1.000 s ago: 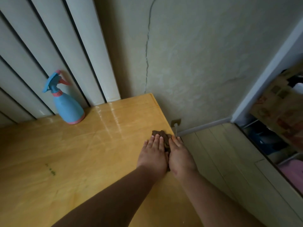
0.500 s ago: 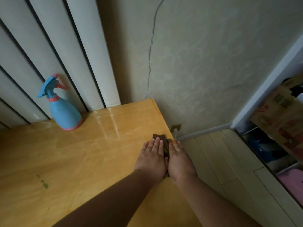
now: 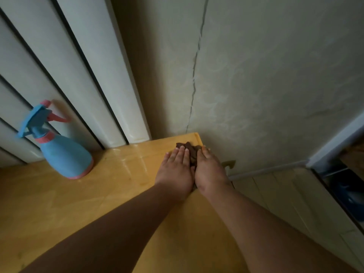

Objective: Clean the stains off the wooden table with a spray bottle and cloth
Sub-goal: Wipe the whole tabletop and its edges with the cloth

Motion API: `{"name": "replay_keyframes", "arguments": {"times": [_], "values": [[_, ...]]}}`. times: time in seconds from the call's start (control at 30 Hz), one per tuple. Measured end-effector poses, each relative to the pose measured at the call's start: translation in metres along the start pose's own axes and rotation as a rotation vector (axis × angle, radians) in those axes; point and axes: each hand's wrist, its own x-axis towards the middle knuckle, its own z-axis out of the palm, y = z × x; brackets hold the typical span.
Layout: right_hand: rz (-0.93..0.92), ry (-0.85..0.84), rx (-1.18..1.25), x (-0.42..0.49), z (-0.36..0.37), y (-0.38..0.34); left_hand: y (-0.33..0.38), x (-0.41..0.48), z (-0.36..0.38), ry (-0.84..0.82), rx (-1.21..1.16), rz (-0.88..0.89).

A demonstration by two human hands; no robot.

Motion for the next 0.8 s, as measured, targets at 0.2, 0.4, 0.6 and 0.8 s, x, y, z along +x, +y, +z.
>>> {"name": "replay_keyframes", "arguments": {"times": [0.2,0.4,0.6,0.8], "values": [[-0.036,-0.019,0.023,0.044,-0.01,-0.003,-0.01,0.036,-0.009,-0.002,-0.002,-0.054],[-0.106,-0.074,0.047,0.073,-0.017,-0.003,-0.016,0.053,-0.01,0.005,0.011,-0.074],[-0.286,-0.152,-0.109,0.085,-0.028,-0.01,-0.018,0.051,-0.007,-0.004,0.027,-0.09],[-0.302,-0.083,-0.173,0.061,-0.006,-0.032,-0.033,0.021,-0.01,-0.045,0.08,-0.123]]}}
